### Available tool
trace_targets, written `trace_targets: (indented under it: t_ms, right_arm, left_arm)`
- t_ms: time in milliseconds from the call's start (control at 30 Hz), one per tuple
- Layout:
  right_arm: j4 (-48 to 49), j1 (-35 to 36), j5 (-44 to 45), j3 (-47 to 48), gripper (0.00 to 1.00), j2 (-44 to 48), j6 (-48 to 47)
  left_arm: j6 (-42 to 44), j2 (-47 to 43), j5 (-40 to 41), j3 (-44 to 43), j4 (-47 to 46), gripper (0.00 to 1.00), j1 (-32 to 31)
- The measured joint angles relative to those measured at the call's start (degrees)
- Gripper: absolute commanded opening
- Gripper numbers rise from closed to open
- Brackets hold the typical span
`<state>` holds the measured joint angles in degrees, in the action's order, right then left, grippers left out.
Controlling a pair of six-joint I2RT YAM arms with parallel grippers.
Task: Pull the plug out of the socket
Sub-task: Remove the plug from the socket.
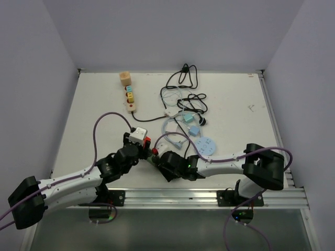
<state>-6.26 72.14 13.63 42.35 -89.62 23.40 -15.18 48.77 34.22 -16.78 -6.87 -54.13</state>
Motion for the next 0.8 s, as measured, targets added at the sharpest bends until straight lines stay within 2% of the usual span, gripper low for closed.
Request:
trace_targets:
  t_ms: [233, 600, 800]
  right_arm:
    - [-1.2, 0.8, 2.6, 1.1, 0.00, -0.7, 0.4]
    - [-0.5, 0.5, 2.0, 0.2, 0.00, 0.0, 1.2]
    - [1.3, -0.4, -0.2, -1.3, 0.00, 1.0, 1.2]
  left_arm:
    - [1.5, 3.6, -0.1, -5.9, 5.7, 0.00, 0.1]
    - [2.8, 9.6, -0.7, -10.1, 7.7, 0.00, 0.1]
    - [2.8, 9.1, -0.7, -10.0, 7.4, 0.00, 0.1]
